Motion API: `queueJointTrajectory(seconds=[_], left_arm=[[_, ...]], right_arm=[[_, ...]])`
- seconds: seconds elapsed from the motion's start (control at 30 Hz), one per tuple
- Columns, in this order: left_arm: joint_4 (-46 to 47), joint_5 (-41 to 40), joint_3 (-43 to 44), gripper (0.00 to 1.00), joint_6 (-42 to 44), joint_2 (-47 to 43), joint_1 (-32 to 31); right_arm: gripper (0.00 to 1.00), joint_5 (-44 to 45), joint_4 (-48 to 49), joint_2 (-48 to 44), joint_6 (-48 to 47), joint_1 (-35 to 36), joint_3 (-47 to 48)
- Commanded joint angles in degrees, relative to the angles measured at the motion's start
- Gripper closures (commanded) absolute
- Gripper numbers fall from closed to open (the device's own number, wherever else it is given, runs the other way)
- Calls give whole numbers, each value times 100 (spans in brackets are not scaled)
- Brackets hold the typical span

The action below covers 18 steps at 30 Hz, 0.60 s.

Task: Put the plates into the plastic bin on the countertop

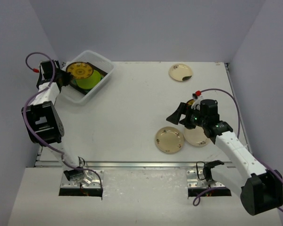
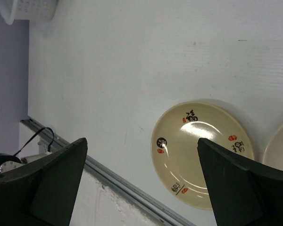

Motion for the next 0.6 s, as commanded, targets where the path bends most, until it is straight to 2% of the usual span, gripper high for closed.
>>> queueJointTrajectory(seconds=[0.0,0.13,0.23,0.37,0.57], left_arm=[[-470,-62,1002,100,75,714,-4],[-511,124,1234,82,144,994,-4],[-422,278,1184,52,189,1038,-19],[-514,476,1344,0,390,1055,-42],[-1195,461,1862,0,882,810,-288]], right_arm=[[1,274,-331,-607,-401,-38,71],[1,311,-519,-819,-474,-34,209],[1,307,-568,-800,-502,-32,272],[1,195,-585,-669,-569,-38,266],[1,170,-677,-644,-679,-38,288]])
